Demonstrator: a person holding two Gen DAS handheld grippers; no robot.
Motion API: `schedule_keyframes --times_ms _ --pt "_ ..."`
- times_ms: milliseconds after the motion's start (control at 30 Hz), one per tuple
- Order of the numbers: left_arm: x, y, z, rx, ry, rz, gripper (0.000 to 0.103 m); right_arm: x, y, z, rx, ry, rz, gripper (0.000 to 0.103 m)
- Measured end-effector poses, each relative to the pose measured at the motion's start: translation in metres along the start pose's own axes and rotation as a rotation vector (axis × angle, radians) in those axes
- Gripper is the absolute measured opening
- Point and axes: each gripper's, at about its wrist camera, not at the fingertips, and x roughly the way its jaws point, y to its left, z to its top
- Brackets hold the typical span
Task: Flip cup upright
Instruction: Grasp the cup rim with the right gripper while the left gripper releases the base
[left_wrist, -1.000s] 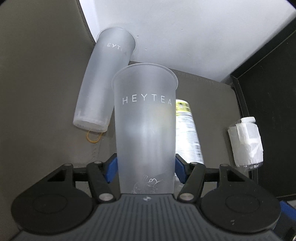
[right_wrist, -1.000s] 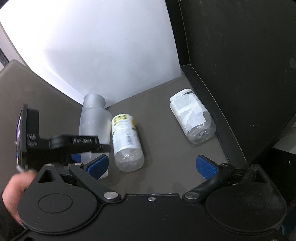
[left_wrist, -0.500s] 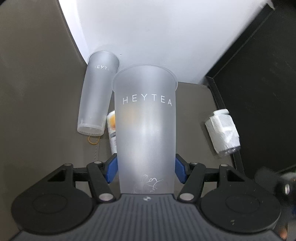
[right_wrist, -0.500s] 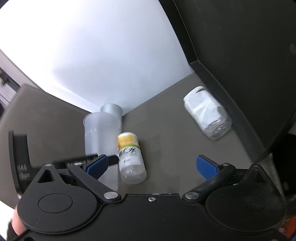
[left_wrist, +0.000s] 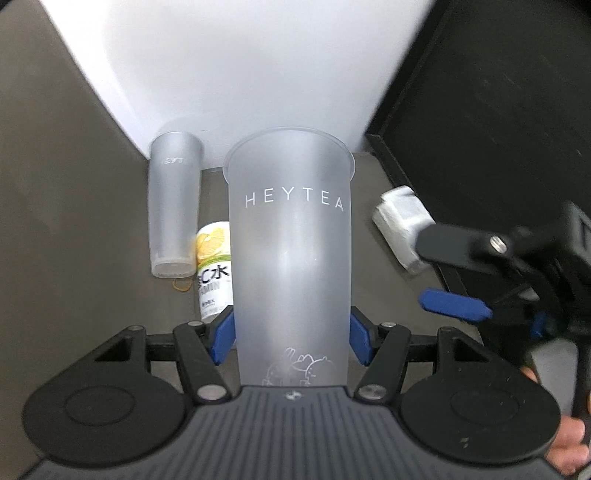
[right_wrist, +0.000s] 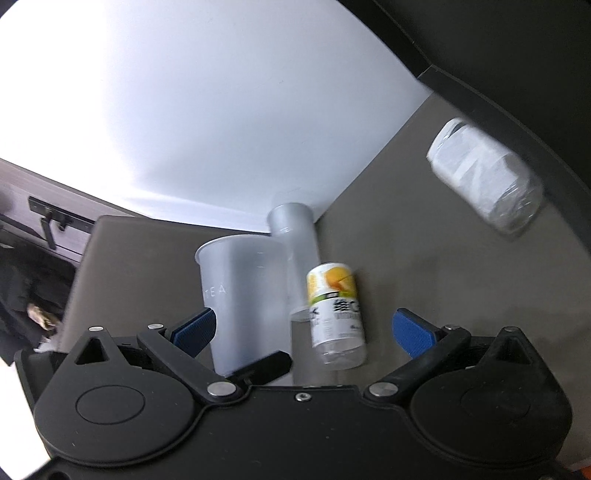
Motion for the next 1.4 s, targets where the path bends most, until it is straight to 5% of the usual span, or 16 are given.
schedule_keyframes --times_ms 333,600,633,667,1067,1400 --pt "-0.016 -0.034 -0.019 0.116 0.04 -0.024 0.062 0.006 -0.008 -0.003 0.053 0.029 0.126 0.103" --pt "-0.022 -0.041 -0.035 0.111 0.084 0.004 0.062 0.012 -0.025 -0.008 0.12 0.067 0.221 0.102" --pt "-0.022 -0.04 -0.038 0.103 0.089 0.009 0.062 0.013 -0.025 -0.01 0.122 0.072 0.233 0.094" --pt "-0.023 -0.04 -0.04 0.096 0.092 0.016 0.062 0.015 -0.025 -0.011 0.12 0.081 0.241 0.075" --pt "-0.034 -0.035 -0.059 0.044 0.156 0.139 0.064 0.006 0.003 -0.035 -0.018 0.07 0.198 0.071" --pt "-0.066 -0.033 -0.067 0.002 0.083 0.154 0.065 -0.032 0.026 -0.046 -0.168 -0.064 0.09 0.07"
